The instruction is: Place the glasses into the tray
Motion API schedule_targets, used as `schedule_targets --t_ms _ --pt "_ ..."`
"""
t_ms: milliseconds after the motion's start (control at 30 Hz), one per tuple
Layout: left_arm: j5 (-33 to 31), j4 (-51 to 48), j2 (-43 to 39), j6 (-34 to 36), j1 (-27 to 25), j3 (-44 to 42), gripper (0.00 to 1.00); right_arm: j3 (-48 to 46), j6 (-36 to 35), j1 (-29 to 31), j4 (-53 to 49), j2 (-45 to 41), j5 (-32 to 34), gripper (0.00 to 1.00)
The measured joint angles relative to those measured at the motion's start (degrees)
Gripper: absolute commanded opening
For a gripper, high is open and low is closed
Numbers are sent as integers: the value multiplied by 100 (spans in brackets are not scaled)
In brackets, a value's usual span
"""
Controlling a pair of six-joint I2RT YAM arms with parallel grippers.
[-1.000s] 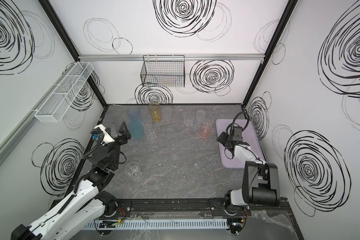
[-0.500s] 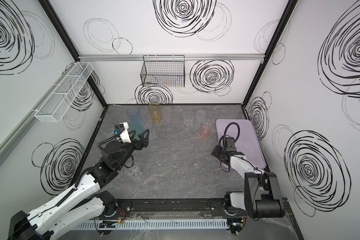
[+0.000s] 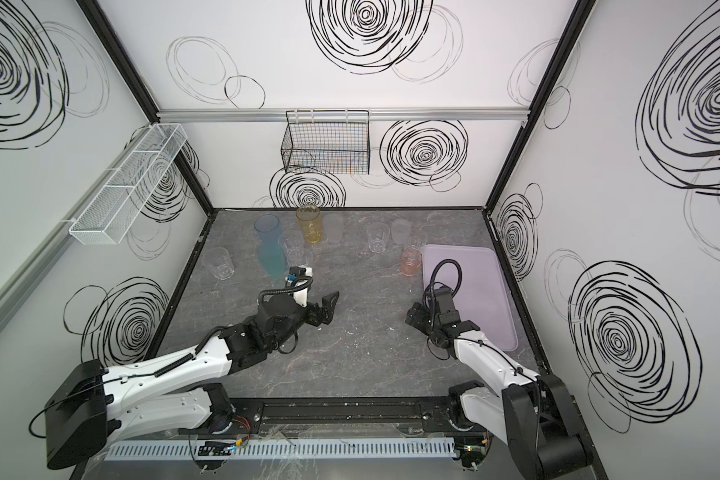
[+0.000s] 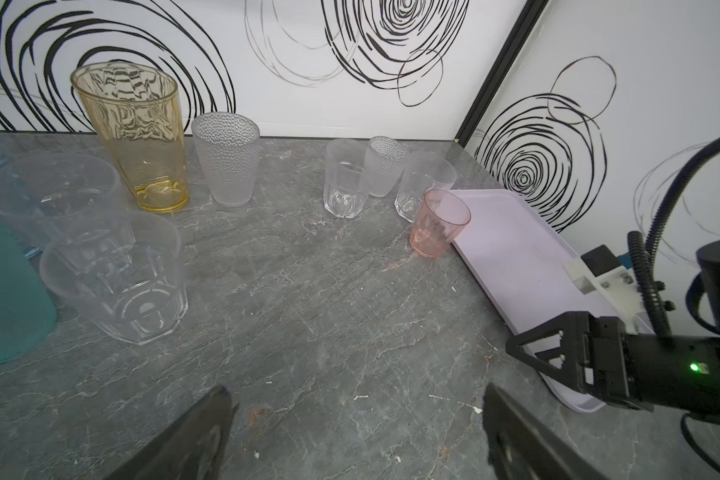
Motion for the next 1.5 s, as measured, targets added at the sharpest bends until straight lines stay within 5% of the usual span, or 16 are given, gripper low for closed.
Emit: schedule_targets --t_ms 567,800,1000,1200,1500 --pt "-227 -85 -114 170 -26 0 96 623 1126 1458 807 1134 -256 82" --pt "-330 -199 -439 190 42 -50 97 1329 129 1532 94 1174 -295 75" --pt "-330 -197 -568 195 201 -247 97 1757 -1010 1860 -1300 1128 299 68" --pt "-245 -199 -570 223 387 -304 96 2009 -1154 2800 -2197 1281 828 60" --pt "-114 -184 -704 227 498 -468 96 2081 -1139 2876 -2398 2107 1316 40"
